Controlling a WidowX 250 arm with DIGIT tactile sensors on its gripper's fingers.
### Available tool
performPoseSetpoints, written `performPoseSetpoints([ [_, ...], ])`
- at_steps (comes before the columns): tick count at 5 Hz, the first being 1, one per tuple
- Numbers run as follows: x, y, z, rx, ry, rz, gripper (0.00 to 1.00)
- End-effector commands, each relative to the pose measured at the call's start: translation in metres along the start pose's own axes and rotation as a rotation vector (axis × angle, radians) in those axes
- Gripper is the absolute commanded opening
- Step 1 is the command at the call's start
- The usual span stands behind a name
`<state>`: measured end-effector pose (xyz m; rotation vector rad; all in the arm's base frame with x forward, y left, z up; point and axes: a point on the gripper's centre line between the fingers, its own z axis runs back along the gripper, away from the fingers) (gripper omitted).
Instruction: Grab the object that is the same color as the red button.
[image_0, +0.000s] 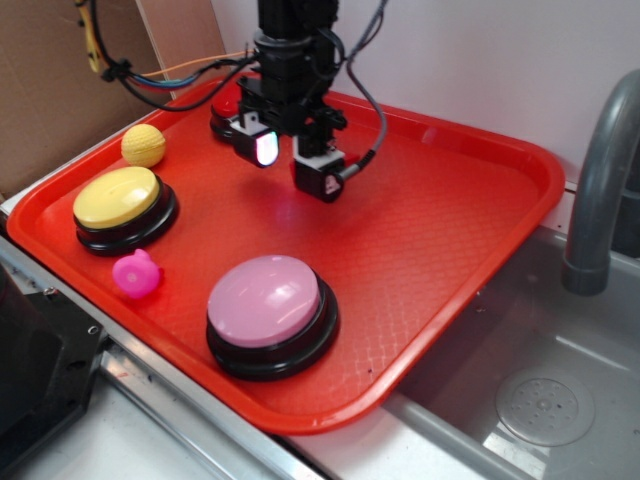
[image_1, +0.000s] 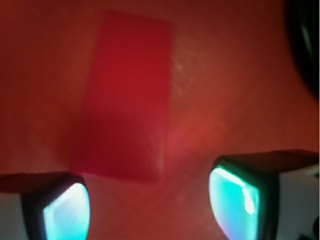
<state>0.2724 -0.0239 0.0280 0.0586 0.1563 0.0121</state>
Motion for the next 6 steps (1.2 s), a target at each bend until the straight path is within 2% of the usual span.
performPoseSetpoints([
  [1,0.018,0.004,0.012,-0.032,-0.044,-0.011,1.0],
  [2,0.027,0.007,0.016,-0.054,-0.029,0.009,1.0],
  [3,0.03,0.012,0.002,-0.043,0.007,0.038,0.87],
  [4,0.029,0.015,-0.009,-0.052,0.022,0.061,0.0],
  [5,0.026,0.017,-0.008,-0.042,0.029,0.068,0.0],
  [6,0.013,0.033,0.01,-0.035,0.066,-0.074,0.0],
])
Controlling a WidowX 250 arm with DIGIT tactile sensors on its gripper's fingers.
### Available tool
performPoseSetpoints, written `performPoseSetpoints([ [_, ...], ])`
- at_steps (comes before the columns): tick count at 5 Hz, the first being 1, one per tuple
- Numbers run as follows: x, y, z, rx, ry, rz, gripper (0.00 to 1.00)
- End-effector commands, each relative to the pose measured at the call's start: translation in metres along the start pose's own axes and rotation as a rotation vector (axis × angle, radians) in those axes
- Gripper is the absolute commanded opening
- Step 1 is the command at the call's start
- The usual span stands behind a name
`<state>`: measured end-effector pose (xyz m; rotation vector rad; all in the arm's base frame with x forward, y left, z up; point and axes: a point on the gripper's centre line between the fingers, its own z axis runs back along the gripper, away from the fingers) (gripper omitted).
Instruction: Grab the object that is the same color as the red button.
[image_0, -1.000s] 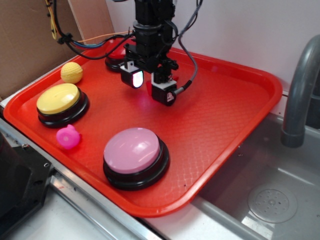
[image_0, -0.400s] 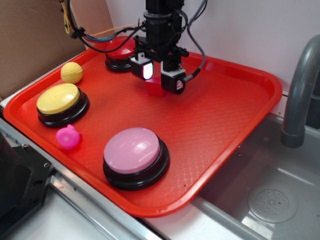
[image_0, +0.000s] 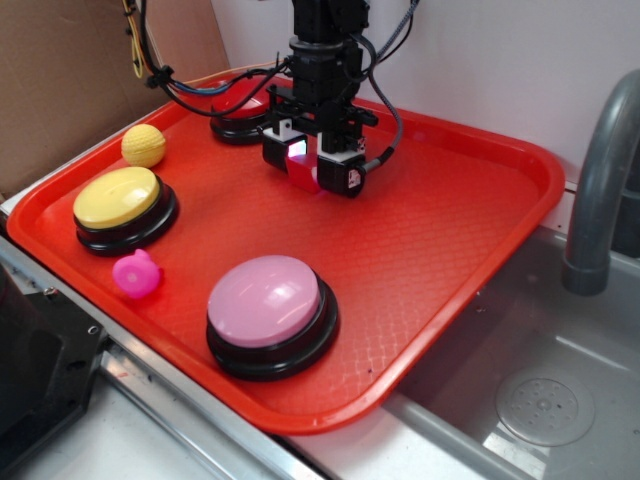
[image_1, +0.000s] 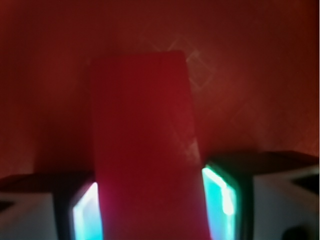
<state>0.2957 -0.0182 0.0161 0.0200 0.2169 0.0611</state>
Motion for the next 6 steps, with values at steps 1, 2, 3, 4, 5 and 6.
performPoseSetpoints([
  [1,-0.063,0.079,0.061,0.101,0.082,-0.038,0.0],
  [2,-0.105,0.112,0.102,0.087,0.083,0.021,0.0],
  [3,-0.135,0.129,0.14,0.019,0.017,0.05,0.0],
  [4,-0.152,0.137,0.175,0.021,-0.016,0.083,0.0],
  [5,-0.154,0.139,0.176,0.024,-0.016,0.104,0.0],
  [6,-0.153,0.137,0.176,0.027,-0.02,0.109,0.0],
])
